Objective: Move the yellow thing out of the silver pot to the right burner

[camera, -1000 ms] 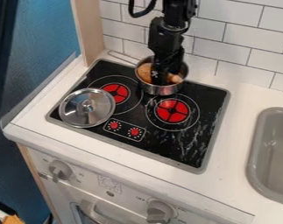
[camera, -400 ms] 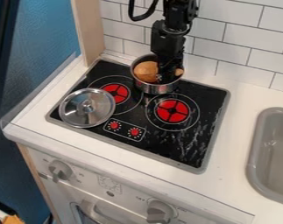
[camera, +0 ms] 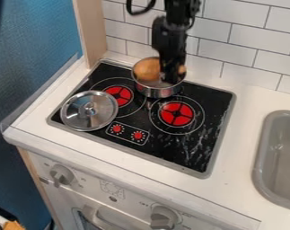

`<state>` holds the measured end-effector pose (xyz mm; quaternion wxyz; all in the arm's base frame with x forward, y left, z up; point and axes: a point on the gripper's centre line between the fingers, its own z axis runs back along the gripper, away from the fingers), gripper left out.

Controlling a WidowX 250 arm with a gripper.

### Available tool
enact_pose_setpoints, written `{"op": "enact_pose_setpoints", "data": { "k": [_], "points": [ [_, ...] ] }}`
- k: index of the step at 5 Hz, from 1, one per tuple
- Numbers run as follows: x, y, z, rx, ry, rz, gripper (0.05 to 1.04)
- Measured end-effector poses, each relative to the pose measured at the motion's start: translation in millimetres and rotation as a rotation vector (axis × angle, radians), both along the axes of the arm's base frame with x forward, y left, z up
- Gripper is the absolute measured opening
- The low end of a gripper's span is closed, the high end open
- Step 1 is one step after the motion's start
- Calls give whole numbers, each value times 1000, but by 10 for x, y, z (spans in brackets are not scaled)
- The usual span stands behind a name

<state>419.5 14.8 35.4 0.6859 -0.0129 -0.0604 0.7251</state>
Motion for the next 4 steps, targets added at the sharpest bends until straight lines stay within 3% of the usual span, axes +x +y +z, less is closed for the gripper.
{"op": "enact_pose_setpoints", "data": {
  "k": [1,2,3,4],
  "points": [
    [-29,-41,242,-17,-81,25,344],
    [-130,-173,446,16,-132,19,344],
    [-379,-561,490,5,-145,-69,344],
    [-712,-937,334,0,-158,-126,344]
  ]
}}
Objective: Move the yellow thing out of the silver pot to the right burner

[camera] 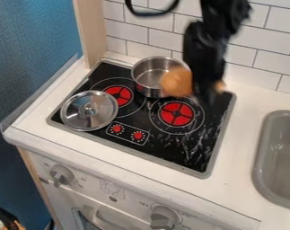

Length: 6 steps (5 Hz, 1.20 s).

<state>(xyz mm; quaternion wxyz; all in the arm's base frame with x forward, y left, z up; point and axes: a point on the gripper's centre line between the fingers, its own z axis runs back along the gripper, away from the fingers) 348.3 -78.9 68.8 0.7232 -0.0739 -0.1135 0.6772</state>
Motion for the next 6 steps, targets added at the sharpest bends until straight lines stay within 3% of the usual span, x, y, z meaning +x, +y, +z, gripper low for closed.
{"op": "enact_pose_setpoints", "data": {
  "k": [1,2,3,4,5,6],
  "points": [
    [-242,-12,-199,57,22,16,344],
    [-302,22,-315,94,25,52,344],
    [-305,71,-530,145,69,69,344],
    [-235,16,-642,134,86,45,344],
    [-203,25,-663,153,90,40,420],
    [-177,27,-661,160,99,62,730]
  ]
}}
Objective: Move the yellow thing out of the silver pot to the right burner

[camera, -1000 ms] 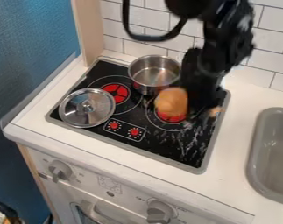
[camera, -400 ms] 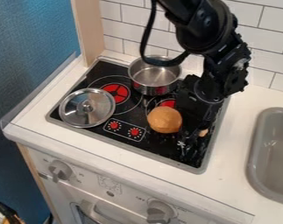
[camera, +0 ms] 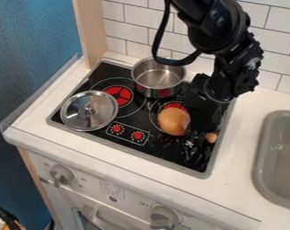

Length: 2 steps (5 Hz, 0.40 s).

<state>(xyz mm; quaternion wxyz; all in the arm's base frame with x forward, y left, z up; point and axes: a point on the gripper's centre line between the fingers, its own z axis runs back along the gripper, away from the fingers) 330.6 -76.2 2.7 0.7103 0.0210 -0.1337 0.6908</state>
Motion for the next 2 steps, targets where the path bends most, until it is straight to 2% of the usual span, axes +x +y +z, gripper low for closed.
{"op": "enact_pose_setpoints", "data": {
  "k": [1,2],
  "points": [
    [8,-2,7,5,14,9,975],
    [6,-9,22,4,27,13,997]
  ]
}}
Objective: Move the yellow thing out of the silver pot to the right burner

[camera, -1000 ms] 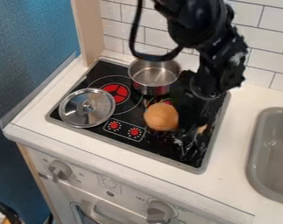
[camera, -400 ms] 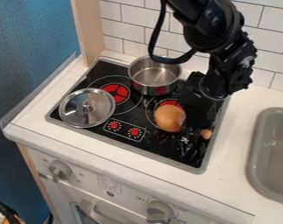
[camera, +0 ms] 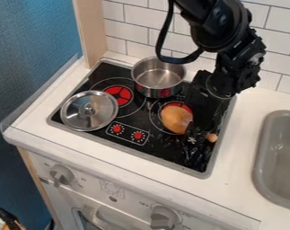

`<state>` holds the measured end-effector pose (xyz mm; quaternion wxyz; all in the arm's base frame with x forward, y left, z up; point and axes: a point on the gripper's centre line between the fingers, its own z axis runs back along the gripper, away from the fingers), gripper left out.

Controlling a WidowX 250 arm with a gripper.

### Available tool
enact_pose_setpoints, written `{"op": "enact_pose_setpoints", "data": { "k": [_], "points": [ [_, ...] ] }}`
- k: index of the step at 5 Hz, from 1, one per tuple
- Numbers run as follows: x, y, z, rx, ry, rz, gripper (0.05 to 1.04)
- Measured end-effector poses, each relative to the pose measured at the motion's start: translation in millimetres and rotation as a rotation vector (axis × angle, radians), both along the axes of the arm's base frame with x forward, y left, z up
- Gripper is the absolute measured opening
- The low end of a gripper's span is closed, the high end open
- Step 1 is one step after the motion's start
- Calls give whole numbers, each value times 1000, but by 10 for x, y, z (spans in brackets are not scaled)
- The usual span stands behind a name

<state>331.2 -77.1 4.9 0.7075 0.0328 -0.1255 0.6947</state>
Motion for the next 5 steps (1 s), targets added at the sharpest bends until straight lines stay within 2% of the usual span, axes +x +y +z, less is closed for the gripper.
{"op": "enact_pose_setpoints", "data": {
  "k": [1,2,3,4,5],
  "points": [
    [-36,-18,15,-15,17,26,999],
    [11,-55,303,-38,-31,55,999],
    [59,-165,506,-71,-50,65,999],
    [76,-151,728,-78,-102,85,999],
    [78,-159,750,-81,-106,83,999]
  ]
}}
